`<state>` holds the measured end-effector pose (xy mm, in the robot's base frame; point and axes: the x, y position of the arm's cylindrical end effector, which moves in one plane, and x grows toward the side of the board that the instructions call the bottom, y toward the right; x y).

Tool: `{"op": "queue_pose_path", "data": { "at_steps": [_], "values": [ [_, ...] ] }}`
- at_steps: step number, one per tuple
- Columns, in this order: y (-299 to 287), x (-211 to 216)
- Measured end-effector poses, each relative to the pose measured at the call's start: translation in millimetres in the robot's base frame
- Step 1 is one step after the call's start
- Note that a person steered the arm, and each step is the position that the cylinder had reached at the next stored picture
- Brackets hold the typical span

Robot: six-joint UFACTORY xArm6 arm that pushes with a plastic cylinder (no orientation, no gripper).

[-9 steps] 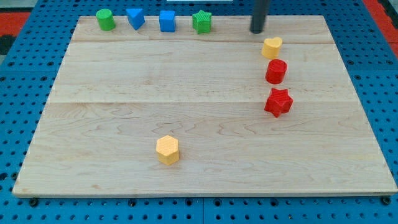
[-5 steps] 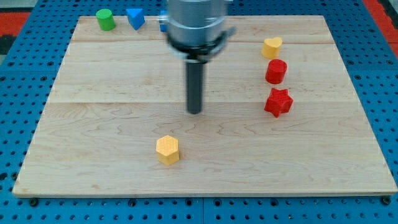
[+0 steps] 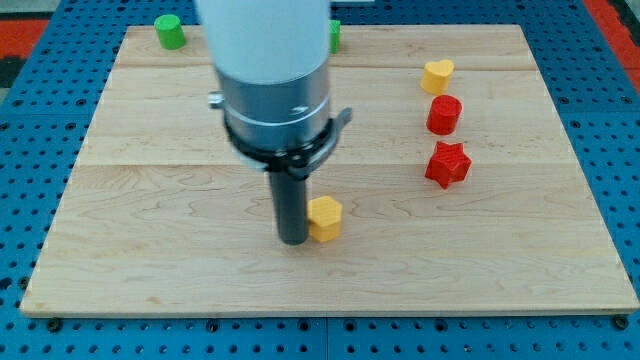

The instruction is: Move yellow hexagon to the down side of the red star

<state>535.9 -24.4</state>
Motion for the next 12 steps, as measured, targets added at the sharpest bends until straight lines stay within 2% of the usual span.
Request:
{"op": "queue_pose_path", "data": {
  "at_steps": [2,3,4,5,6,10,12],
  "values": [
    [12.5,-3.2],
    [57.5,-6.3],
    [34.6,-8.5],
    [43.0,-21.7],
    [87.6,-24.2],
    [145.1,-8.0],
    [160.3,35.9]
  ]
}}
